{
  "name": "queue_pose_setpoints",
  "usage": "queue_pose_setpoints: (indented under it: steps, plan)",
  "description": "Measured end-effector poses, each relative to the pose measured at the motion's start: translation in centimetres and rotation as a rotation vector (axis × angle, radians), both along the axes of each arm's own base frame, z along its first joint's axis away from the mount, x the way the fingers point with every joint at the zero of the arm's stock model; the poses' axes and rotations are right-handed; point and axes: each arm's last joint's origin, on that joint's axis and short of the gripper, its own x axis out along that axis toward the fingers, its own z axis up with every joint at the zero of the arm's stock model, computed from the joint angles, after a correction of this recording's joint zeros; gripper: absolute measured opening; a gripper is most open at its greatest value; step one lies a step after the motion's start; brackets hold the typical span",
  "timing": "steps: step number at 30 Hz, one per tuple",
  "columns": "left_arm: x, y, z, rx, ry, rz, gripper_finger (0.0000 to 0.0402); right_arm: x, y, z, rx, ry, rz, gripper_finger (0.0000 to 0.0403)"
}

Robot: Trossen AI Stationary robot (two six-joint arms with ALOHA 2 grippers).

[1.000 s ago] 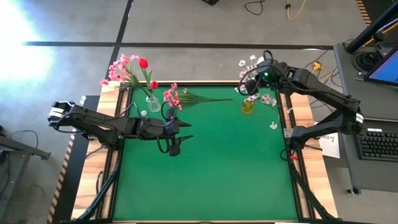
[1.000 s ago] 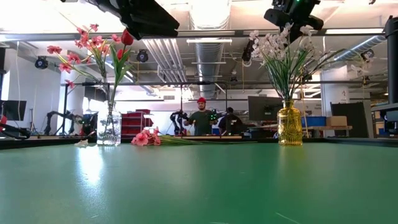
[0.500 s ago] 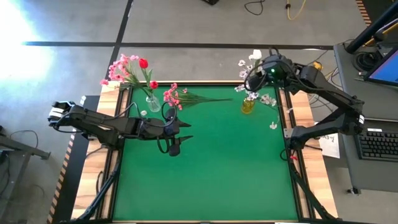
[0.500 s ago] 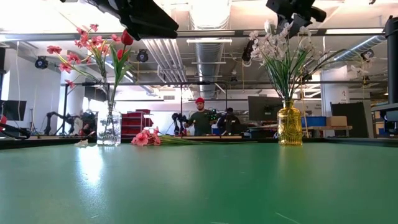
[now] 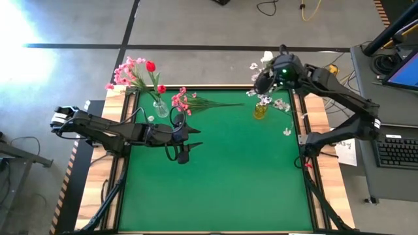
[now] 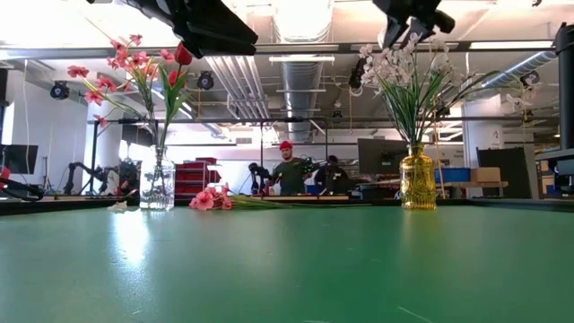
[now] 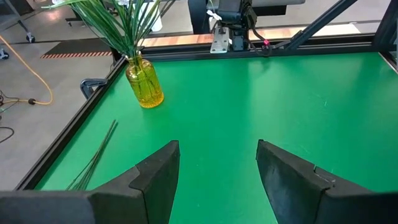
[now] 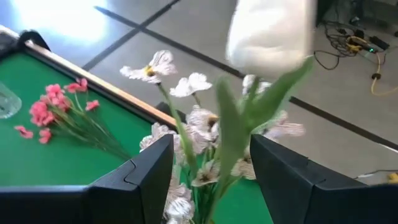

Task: Sort flowers into vase by color
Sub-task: Put the white tulip into the yellow vase

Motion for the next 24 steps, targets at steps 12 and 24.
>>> queue_pose_setpoints:
  steps: [12,24]
  plan:
    - [0.0,0.0,0.0,0.0,-0.001,0.0,0.02,1.4,-1.9,-0.7,-0.077,0.056,-0.119,0.0186]
    - [0.0,0.0,0.0,0.002,-0.001,0.0,0.02,1.2,-1.8,-0.7,-0.086,0.087,-0.097,0.0018]
